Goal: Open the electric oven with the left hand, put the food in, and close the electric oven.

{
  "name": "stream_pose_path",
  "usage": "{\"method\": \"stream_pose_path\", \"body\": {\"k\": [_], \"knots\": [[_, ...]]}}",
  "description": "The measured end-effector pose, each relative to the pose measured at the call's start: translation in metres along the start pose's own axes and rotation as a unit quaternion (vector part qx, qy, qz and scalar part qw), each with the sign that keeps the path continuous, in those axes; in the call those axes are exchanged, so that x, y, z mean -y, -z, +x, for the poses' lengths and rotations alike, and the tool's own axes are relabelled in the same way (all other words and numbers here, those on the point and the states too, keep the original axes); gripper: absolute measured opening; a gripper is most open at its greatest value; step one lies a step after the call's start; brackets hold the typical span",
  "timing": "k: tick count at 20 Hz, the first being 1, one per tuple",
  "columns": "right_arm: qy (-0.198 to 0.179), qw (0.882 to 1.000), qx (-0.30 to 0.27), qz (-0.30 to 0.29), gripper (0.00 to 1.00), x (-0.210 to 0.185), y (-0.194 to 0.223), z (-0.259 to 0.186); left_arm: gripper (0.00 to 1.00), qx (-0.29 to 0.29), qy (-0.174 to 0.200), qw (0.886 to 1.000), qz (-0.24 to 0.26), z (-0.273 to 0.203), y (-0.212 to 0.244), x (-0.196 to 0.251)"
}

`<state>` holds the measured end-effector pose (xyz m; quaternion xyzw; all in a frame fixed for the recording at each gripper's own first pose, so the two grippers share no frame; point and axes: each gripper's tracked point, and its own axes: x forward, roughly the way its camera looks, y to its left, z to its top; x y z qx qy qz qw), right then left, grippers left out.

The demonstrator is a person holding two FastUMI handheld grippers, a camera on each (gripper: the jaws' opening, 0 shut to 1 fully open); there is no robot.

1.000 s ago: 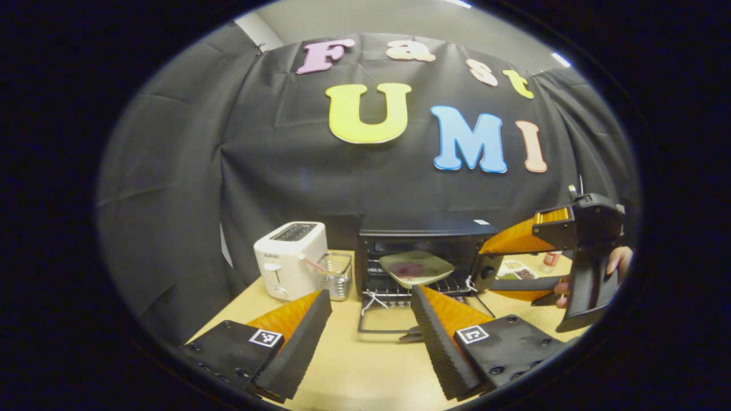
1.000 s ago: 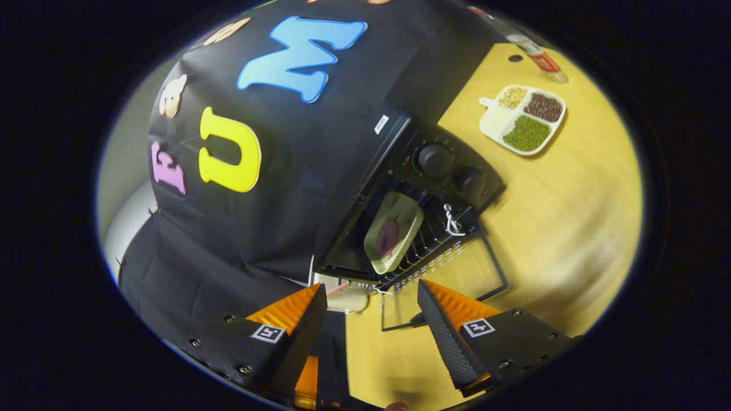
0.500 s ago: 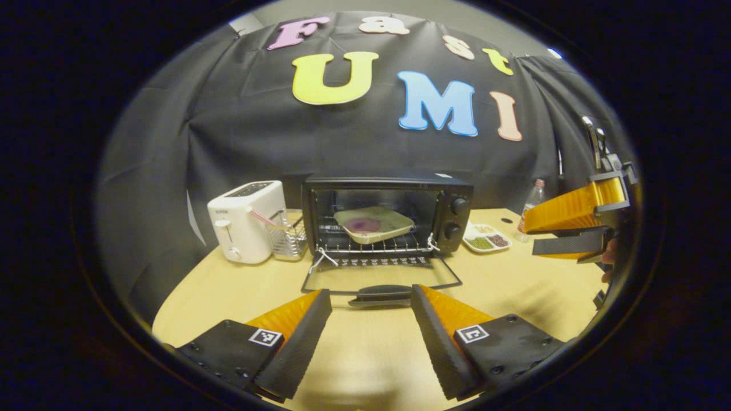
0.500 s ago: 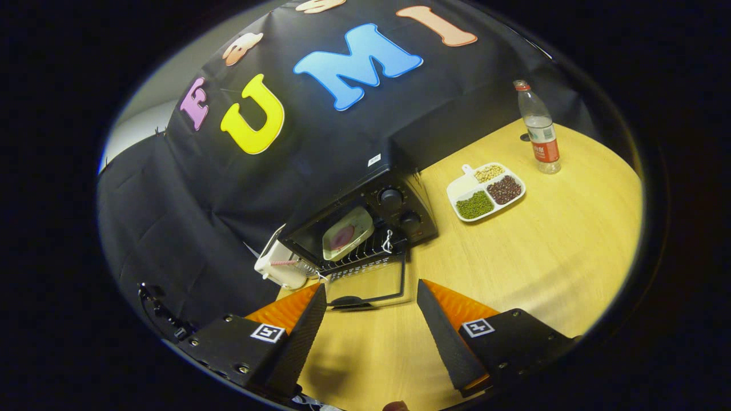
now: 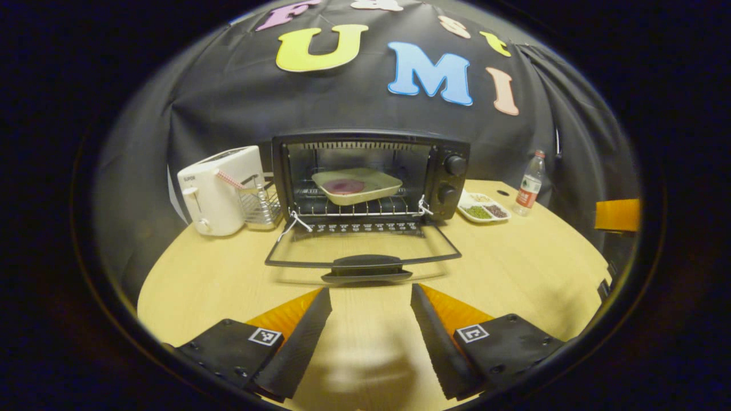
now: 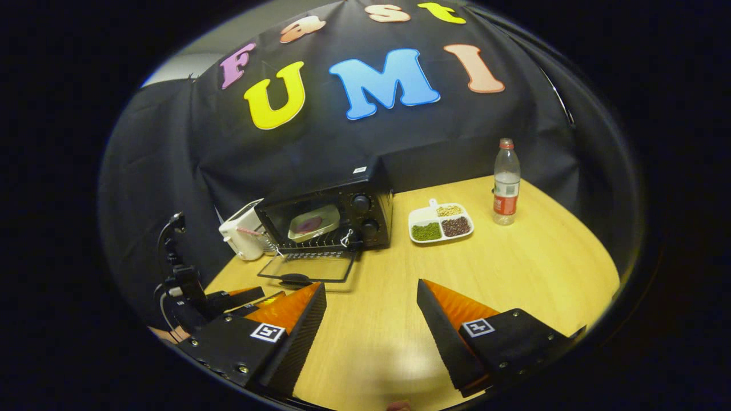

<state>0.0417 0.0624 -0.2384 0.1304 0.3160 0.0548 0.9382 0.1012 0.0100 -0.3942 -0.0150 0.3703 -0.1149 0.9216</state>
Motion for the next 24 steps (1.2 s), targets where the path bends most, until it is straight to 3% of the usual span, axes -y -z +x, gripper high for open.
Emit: {"method": "stream_pose_path", "body": {"k": [1, 3, 11, 12, 14, 16, 17, 18, 21, 22, 24], "knots": [[0.009, 1.0, 0.005, -0.012, 0.97, 0.003, -0.001, -0.004, 0.95, -0.007, 0.001, 1.0, -0.001, 0.007, 0.004, 0.002], [0.018, 1.0, 0.008, -0.023, 0.97, 0.005, 0.001, -0.011, 0.99, -0.023, 0.002, 1.0, -0.002, 0.02, 0.011, 0.003], [0.04, 0.999, 0.001, -0.032, 0.98, 0.011, 0.008, -0.018, 0.99, -0.06, -0.002, 0.998, -0.007, 0.054, 0.026, 0.007], [0.041, 0.999, 0.005, -0.035, 0.98, 0.011, 0.005, -0.019, 0.96, -0.064, -0.007, 0.998, -0.01, 0.057, 0.027, 0.006], [0.037, 0.999, 0.008, -0.033, 0.98, 0.006, 0.001, -0.018, 0.99, -0.056, -0.013, 0.998, -0.006, 0.063, 0.023, 0.004], [0.033, 0.999, 0.014, -0.029, 0.98, 0.001, -0.004, -0.014, 0.92, -0.056, -0.025, 0.998, 0.007, 0.068, 0.021, 0.001], [0.032, 0.999, 0.016, -0.029, 0.98, 0.0, -0.005, -0.013, 0.99, -0.053, -0.028, 0.998, 0.006, 0.072, 0.022, 0.002], [0.032, 0.999, 0.02, -0.031, 0.98, 0.0, -0.008, -0.011, 0.96, -0.05, -0.029, 0.998, 0.006, 0.069, 0.02, 0.001], [0.022, 0.999, 0.023, -0.027, 0.98, -0.005, -0.011, -0.007, 0.99, -0.048, -0.029, 0.998, 0.009, 0.065, 0.014, 0.001], [0.019, 0.999, 0.024, -0.023, 0.98, -0.007, -0.011, -0.005, 0.95, -0.042, -0.026, 0.999, 0.008, 0.062, 0.01, 0.001], [0.016, 0.999, 0.022, -0.023, 0.98, -0.008, -0.012, -0.002, 0.99, -0.033, -0.023, 0.999, -0.002, 0.055, 0.001, 0.002]]}}
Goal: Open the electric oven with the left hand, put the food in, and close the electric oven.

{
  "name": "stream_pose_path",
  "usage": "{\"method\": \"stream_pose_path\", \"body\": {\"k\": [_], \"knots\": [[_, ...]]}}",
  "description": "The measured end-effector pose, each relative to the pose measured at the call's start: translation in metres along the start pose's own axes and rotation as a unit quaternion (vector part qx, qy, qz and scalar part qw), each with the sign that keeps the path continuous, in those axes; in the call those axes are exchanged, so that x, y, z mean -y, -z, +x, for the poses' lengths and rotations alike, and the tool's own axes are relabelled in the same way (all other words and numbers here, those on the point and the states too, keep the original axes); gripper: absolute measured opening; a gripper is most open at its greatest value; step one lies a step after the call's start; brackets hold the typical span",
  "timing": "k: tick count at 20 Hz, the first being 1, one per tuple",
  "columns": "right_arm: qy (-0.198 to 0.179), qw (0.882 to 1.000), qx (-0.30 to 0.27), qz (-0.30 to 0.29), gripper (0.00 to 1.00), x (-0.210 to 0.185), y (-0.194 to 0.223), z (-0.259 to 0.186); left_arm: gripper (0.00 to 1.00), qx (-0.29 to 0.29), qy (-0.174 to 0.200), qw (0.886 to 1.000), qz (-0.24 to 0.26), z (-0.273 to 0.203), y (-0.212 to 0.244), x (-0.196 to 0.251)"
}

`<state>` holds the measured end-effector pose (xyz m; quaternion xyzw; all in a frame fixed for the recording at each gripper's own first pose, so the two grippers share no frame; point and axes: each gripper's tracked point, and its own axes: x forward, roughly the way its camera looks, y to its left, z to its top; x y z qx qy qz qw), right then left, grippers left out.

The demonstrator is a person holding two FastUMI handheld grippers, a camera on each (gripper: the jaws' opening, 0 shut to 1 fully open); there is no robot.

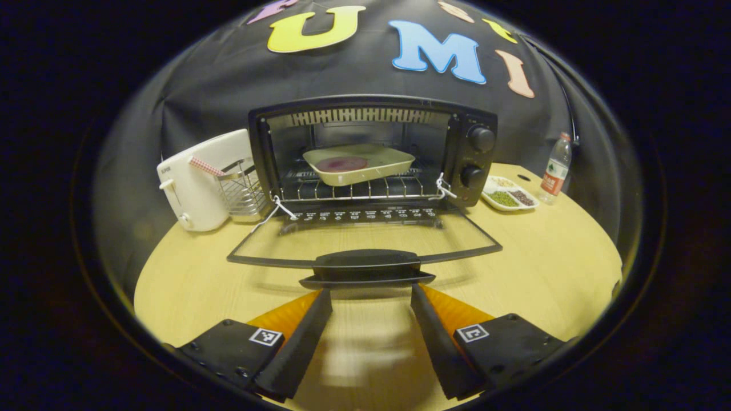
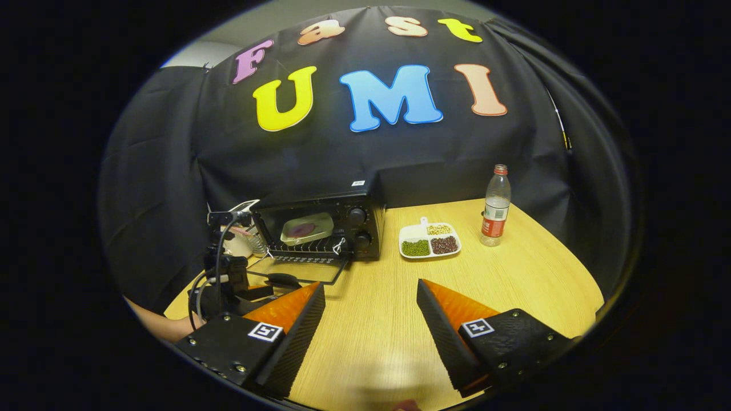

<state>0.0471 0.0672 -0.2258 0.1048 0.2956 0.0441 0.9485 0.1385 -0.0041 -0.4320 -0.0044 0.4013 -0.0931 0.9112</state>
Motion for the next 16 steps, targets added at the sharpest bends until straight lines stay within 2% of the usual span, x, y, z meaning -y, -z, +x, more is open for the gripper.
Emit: {"method": "stream_pose_path", "body": {"k": [1, 2, 3, 4, 5, 6, 9, 16], "knots": [[-0.002, 1.0, -0.002, -0.001, 0.98, -0.001, 0.0, 0.0, 0.95, 0.006, 0.0, 1.0, -0.003, -0.005, -0.003, 0.0], [-0.005, 1.0, -0.004, -0.002, 0.98, 0.0, -0.003, 0.007, 0.99, 0.015, 0.0, 1.0, -0.004, -0.008, -0.008, 0.0], [-0.008, 1.0, -0.006, -0.001, 0.98, -0.001, -0.003, 0.007, 0.91, 0.023, -0.001, 1.0, -0.006, -0.011, -0.013, 0.0], [-0.01, 1.0, -0.007, 0.0, 0.98, -0.002, -0.003, 0.006, 0.95, 0.029, 0.0, 1.0, -0.009, -0.012, -0.014, 0.0], [-0.011, 1.0, -0.007, 0.0, 0.98, -0.002, -0.003, 0.005, 0.91, 0.032, 0.0, 0.999, -0.014, -0.014, -0.017, 0.0], [-0.011, 1.0, -0.008, -0.001, 0.98, -0.003, -0.002, 0.005, 0.95, 0.034, 0.0, 0.999, -0.018, -0.016, -0.019, 0.0], [-0.012, 1.0, -0.012, -0.003, 0.98, -0.003, -0.001, 0.005, 0.99, 0.048, -0.001, 0.999, -0.014, -0.021, -0.028, 0.0], [-0.009, 1.0, -0.021, -0.006, 0.98, 0.002, 0.005, 0.005, 0.95, 0.091, 0.0, 0.996, -0.006, -0.031, -0.063, 0.0]]}}
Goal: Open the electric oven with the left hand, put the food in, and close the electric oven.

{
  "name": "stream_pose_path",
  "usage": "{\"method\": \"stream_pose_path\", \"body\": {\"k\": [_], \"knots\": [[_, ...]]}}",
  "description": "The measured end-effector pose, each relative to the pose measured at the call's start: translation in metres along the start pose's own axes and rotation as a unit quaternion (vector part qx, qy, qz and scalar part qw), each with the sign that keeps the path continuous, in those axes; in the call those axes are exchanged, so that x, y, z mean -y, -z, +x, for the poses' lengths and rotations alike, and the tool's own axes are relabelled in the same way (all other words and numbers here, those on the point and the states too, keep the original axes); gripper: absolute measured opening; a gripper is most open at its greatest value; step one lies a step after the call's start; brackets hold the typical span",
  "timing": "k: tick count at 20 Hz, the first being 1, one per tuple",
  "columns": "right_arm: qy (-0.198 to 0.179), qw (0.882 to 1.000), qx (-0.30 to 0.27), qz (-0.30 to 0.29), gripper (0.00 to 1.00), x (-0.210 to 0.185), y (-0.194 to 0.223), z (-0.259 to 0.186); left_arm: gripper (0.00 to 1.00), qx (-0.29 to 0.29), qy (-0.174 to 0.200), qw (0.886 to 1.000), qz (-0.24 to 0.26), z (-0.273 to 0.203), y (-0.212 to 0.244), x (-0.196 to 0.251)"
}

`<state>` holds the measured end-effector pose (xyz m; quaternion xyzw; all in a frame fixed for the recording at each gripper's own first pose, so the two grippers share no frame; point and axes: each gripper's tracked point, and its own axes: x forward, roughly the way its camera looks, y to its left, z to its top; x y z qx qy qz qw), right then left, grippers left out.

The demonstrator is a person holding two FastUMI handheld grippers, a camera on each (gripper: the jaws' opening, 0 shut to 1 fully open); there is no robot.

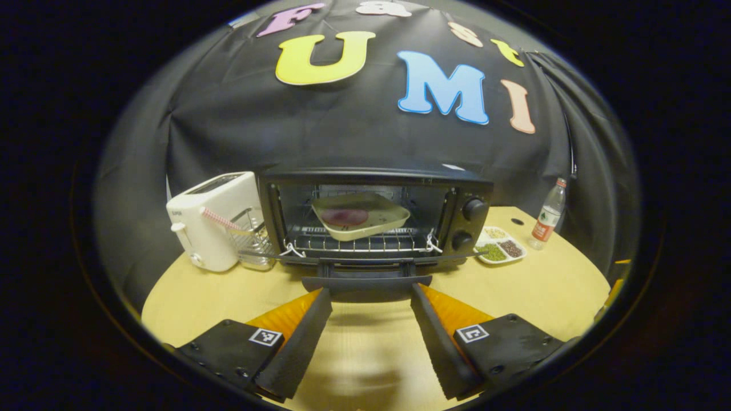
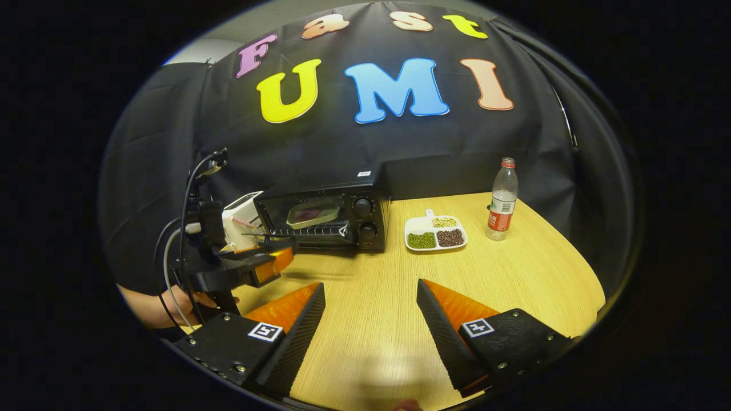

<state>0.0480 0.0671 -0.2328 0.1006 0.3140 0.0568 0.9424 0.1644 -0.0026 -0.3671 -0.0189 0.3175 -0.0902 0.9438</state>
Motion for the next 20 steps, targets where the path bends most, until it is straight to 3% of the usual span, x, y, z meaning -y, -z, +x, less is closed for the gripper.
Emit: {"method": "stream_pose_path", "body": {"k": [2, 5, 6, 8, 10, 11, 13, 14, 20], "knots": [[0.002, 1.0, 0.0, 0.0, 0.98, 0.001, -0.001, 0.002, 0.99, 0.014, 0.001, 1.0, 0.009, 0.003, -0.01, 0.0], [0.005, 1.0, 0.004, 0.004, 0.98, 0.003, -0.005, 0.004, 0.95, 0.032, 0.008, 0.999, 0.027, 0.005, -0.028, 0.002], [0.008, 1.0, 0.008, 0.003, 0.98, 0.006, -0.008, 0.004, 0.99, 0.038, 0.013, 0.999, 0.03, 0.004, -0.036, 0.004], [0.012, 1.0, 0.022, -0.002, 0.98, 0.008, -0.017, 0.001, 0.91, 0.059, 0.021, 0.997, 0.035, -0.003, -0.056, 0.01], [0.009, 0.999, 0.041, -0.004, 0.98, 0.011, -0.028, -0.002, 0.93, 0.093, 0.02, 0.995, 0.042, -0.017, -0.083, 0.016], [0.007, 0.999, 0.048, -0.001, 0.98, 0.015, -0.032, -0.004, 0.95, 0.106, 0.015, 0.993, 0.045, -0.028, -0.093, 0.02], [0.002, 0.998, 0.067, 0.003, 0.98, 0.02, -0.046, -0.014, 0.91, 0.13, 0.007, 0.991, 0.042, -0.06, -0.108, 0.032], [-0.001, 0.997, 0.081, -0.003, 0.98, 0.023, -0.055, -0.02, 0.99, 0.143, 0.003, 0.989, 0.04, -0.077, -0.115, 0.039], [0.033, 0.986, 0.153, -0.065, 0.98, 0.061, -0.09, -0.068, 0.95, 0.203, -0.043, 0.978, 0.036, -0.187, -0.131, 0.075]]}}
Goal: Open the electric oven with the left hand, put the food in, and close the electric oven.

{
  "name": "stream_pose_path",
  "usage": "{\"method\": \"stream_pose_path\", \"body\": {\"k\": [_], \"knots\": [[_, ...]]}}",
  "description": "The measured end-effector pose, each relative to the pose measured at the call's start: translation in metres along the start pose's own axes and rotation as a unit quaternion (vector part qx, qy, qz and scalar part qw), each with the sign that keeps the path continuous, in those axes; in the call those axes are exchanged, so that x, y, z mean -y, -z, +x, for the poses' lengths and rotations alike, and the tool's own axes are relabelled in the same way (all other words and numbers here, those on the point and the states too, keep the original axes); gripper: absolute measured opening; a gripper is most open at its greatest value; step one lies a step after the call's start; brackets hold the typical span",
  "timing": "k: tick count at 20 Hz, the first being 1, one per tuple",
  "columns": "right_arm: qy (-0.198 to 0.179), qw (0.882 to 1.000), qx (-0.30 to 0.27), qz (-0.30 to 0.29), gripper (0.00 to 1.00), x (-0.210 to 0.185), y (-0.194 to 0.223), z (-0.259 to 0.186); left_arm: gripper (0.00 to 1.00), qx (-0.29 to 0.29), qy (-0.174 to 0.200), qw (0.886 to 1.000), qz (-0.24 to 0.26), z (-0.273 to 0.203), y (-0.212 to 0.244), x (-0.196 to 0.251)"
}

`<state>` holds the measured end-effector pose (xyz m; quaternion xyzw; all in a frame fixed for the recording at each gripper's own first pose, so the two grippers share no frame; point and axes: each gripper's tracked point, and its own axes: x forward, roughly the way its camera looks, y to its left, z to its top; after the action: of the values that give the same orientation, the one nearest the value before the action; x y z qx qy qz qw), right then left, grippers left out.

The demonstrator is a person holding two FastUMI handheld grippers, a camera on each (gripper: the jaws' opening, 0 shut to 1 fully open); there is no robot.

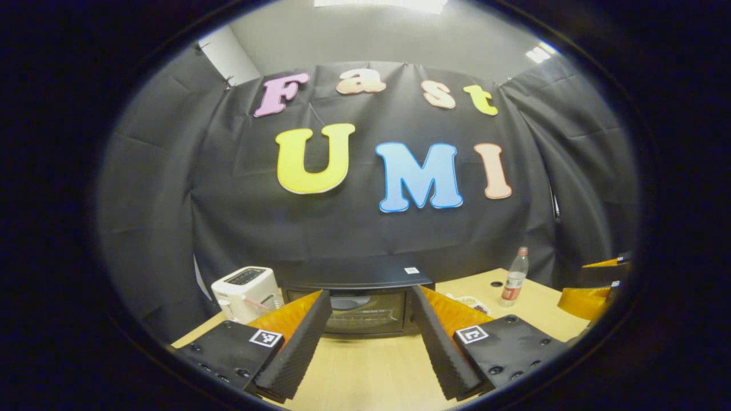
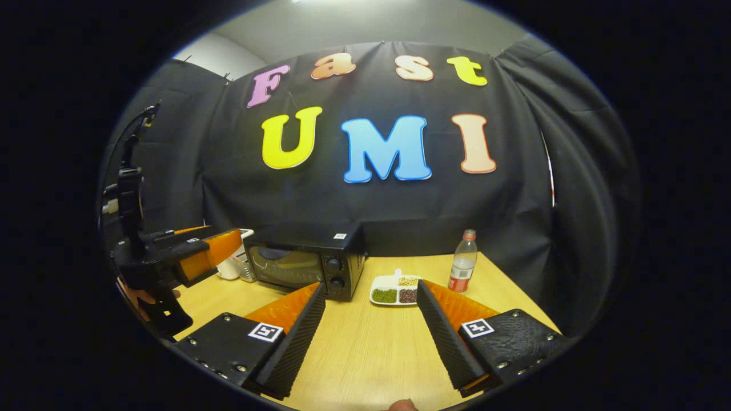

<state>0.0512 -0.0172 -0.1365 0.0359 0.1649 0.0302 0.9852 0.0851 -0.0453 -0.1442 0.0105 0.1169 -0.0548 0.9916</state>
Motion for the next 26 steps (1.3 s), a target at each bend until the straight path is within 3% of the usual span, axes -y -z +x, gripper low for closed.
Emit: {"method": "stream_pose_path", "body": {"k": [3, 4, 5, 7, 10, 12, 16, 26], "knots": [[0.022, 0.999, 0.029, -0.034, 0.98, 0.02, -0.017, -0.019, 0.99, 0.017, -0.017, 1.0, -0.002, -0.04, -0.02, 0.009], [0.023, 0.999, 0.033, -0.038, 0.98, 0.021, -0.02, -0.024, 0.9, 0.021, -0.018, 1.0, 0.0, -0.049, -0.024, 0.011], [0.022, 0.998, 0.037, -0.036, 0.98, 0.021, -0.024, -0.029, 0.9, 0.026, -0.019, 0.999, 0.003, -0.06, -0.03, 0.012], [0.024, 0.998, 0.057, -0.026, 0.98, 0.023, -0.032, -0.038, 0.99, 0.037, -0.017, 0.999, 0.013, -0.077, -0.038, 0.015], [0.034, 0.997, 0.069, -0.023, 0.98, 0.02, -0.031, -0.046, 0.96, 0.046, -0.011, 0.999, 0.021, -0.094, -0.044, 0.015], [0.036, 0.997, 0.066, -0.021, 0.98, 0.015, -0.03, -0.051, 0.9, 0.045, -0.005, 0.999, 0.02, -0.101, -0.045, 0.011], [0.04, 0.996, 0.074, -0.028, 0.98, 0.0, -0.031, -0.065, 0.99, 0.051, 0.005, 0.999, 0.017, -0.114, -0.047, -0.002], [0.048, 0.994, 0.087, -0.038, 0.98, -0.018, -0.04, -0.073, 0.99, 0.057, 0.008, 0.998, 0.007, -0.122, -0.046, -0.024]]}}
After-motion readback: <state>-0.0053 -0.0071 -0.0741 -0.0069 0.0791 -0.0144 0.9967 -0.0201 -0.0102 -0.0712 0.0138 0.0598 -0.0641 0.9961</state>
